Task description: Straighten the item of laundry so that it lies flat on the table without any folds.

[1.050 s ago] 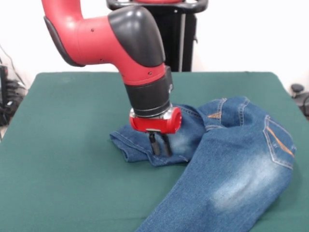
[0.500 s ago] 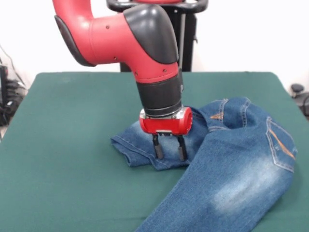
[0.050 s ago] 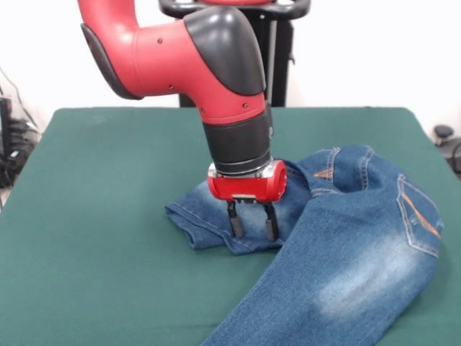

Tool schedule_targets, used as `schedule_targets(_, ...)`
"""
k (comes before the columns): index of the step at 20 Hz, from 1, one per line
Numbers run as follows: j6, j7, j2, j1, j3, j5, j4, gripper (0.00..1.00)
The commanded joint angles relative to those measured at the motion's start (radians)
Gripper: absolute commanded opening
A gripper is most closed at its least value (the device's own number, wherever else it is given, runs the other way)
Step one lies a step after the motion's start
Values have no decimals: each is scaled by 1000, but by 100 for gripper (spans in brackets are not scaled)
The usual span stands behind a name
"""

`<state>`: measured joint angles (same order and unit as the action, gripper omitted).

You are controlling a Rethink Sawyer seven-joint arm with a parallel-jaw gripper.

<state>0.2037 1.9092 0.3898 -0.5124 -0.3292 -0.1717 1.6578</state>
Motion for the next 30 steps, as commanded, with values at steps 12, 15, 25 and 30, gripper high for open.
schedule_targets(12,-251,82,-267,-86,-226,-128,-4,100)
schedule_targets(15,-326,101,-296,-101,-243,-164,-12,100)
schedule_targets(25,-424,135,-330,-112,-261,-249,-41,0)
schedule_targets(30,-452,135,-338,-119,-269,-262,-41,0)
